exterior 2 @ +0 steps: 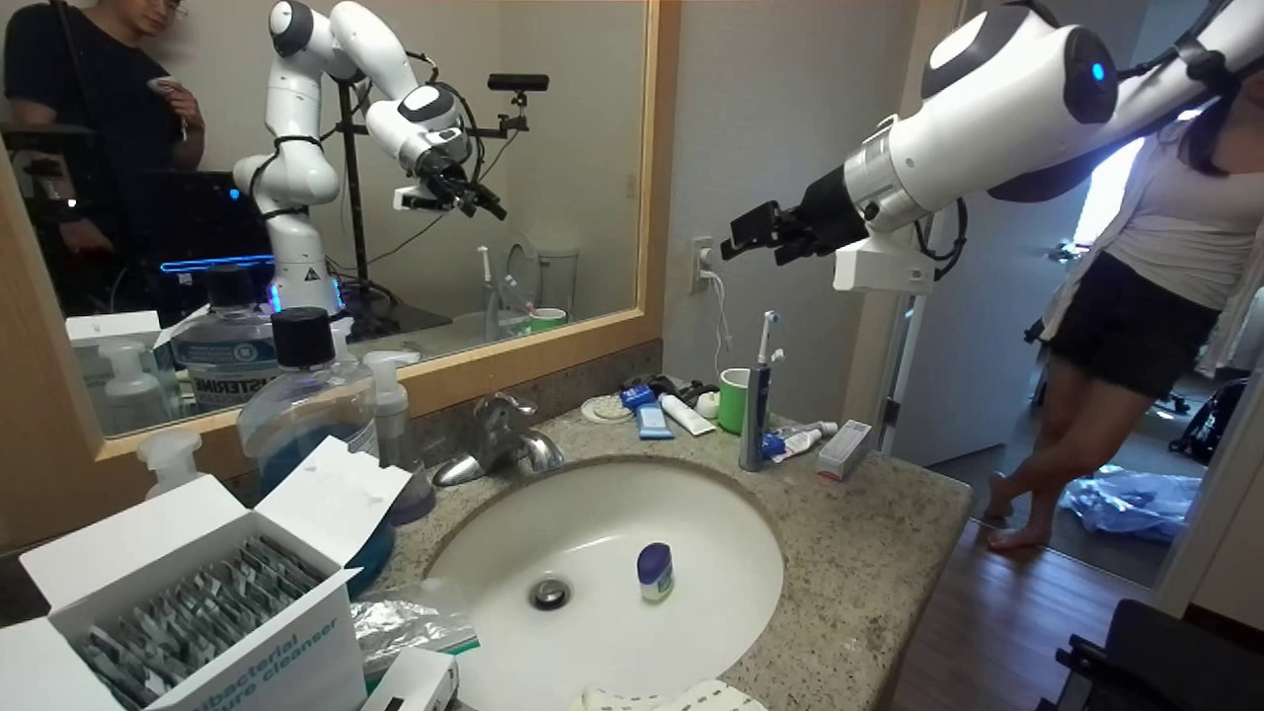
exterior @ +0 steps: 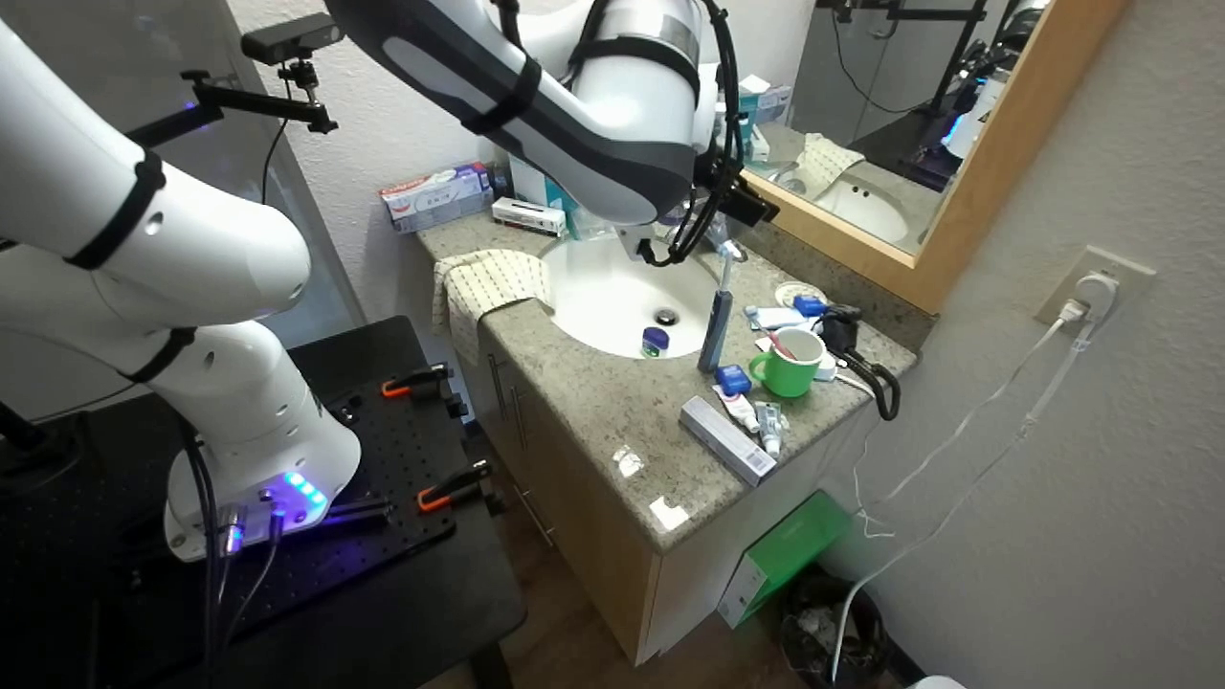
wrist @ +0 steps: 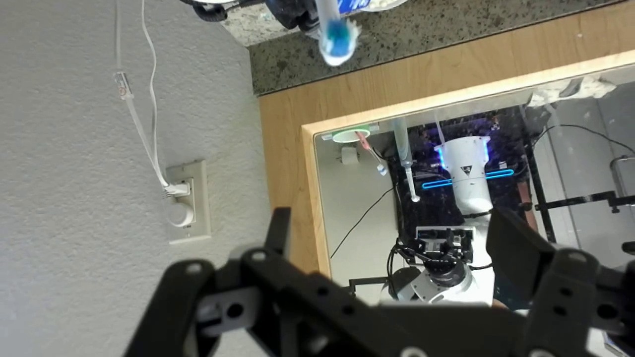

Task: Take the toothbrush out of the mug and place it on the counter

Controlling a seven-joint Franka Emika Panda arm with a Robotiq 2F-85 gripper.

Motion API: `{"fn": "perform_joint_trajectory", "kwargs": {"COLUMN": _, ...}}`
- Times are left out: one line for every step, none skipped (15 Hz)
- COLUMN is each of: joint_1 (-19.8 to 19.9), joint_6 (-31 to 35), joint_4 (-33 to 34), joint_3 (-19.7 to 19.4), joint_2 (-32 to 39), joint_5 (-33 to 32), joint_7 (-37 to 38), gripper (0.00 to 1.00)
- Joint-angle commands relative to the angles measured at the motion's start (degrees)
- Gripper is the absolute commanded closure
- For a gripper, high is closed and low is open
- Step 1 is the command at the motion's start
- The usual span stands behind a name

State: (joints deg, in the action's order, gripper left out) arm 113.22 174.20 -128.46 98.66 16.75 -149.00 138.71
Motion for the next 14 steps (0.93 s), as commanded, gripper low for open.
{"fn": "perform_joint_trajectory", "kwargs": {"joint_1": 10.24, "joint_6": -3.44, "joint_4": -4.69, "joint_3": 9.19, "joint_2": 6.06, "joint_5": 0.00, "joint_7": -3.99, "gripper": 0.00}}
{"fn": "perform_joint_trajectory", "kwargs": {"joint_1": 13.06, "joint_6": -3.82, "joint_4": -5.88, "joint_3": 11.28, "joint_2": 7.15, "joint_5": 0.00, "joint_7": -4.34, "gripper": 0.00}}
{"fn": "perform_joint_trajectory", "kwargs": {"joint_1": 15.81, "joint_6": -3.96, "joint_4": -7.23, "joint_3": 13.27, "joint_2": 8.62, "joint_5": 0.00, "joint_7": -5.04, "gripper": 0.00}}
{"fn": "perform_joint_trajectory", "kwargs": {"joint_1": 18.44, "joint_6": -3.93, "joint_4": -8.48, "joint_3": 15.06, "joint_2": 9.58, "joint_5": 0.00, "joint_7": -5.23, "gripper": 0.00}}
{"fn": "perform_joint_trajectory", "kwargs": {"joint_1": 20.70, "joint_6": -4.07, "joint_4": -9.68, "joint_3": 16.60, "joint_2": 10.46, "joint_5": 0.00, "joint_7": -5.23, "gripper": 0.00}}
{"fn": "perform_joint_trajectory", "kwargs": {"joint_1": 22.91, "joint_6": -4.18, "joint_4": -10.88, "joint_3": 18.03, "joint_2": 11.51, "joint_5": 0.00, "joint_7": -5.56, "gripper": 0.00}}
{"fn": "perform_joint_trajectory", "kwargs": {"joint_1": 24.70, "joint_6": -4.01, "joint_4": -11.68, "joint_3": 19.21, "joint_2": 12.20, "joint_5": 0.00, "joint_7": -5.38, "gripper": 0.00}}
{"fn": "perform_joint_trajectory", "kwargs": {"joint_1": 26.33, "joint_6": -3.89, "joint_4": -12.31, "joint_3": 20.42, "joint_2": 12.36, "joint_5": 0.23, "joint_7": -5.02, "gripper": 0.00}}
{"fn": "perform_joint_trajectory", "kwargs": {"joint_1": 27.64, "joint_6": -3.76, "joint_4": -12.83, "joint_3": 21.39, "joint_2": 12.70, "joint_5": 0.58, "joint_7": -4.93, "gripper": 0.00}}
{"fn": "perform_joint_trajectory", "kwargs": {"joint_1": 28.66, "joint_6": -3.51, "joint_4": -12.98, "joint_3": 22.30, "joint_2": 12.36, "joint_5": 1.05, "joint_7": -4.96, "gripper": 0.00}}
{"fn": "perform_joint_trajectory", "kwargs": {"joint_1": 20.85, "joint_6": -4.51, "joint_4": -12.49, "joint_3": 13.77, "joint_2": 15.27, "joint_5": 7.27, "joint_7": -15.18, "gripper": 0.00}}
{"fn": "perform_joint_trajectory", "kwargs": {"joint_1": 20.65, "joint_6": -4.74, "joint_4": -12.74, "joint_3": 13.24, "joint_2": 15.87, "joint_5": 9.41, "joint_7": -17.64, "gripper": 0.00}}
{"fn": "perform_joint_trajectory", "kwargs": {"joint_1": 19.38, "joint_6": -5.16, "joint_4": -12.90, "joint_3": 11.66, "joint_2": 16.74, "joint_5": 12.27, "joint_7": -21.91, "gripper": 0.00}}
{"fn": "perform_joint_trajectory", "kwargs": {"joint_1": 18.17, "joint_6": -5.63, "joint_4": -13.06, "joint_3": 10.41, "joint_2": 17.51, "joint_5": 13.51, "joint_7": -24.13, "gripper": 0.00}}
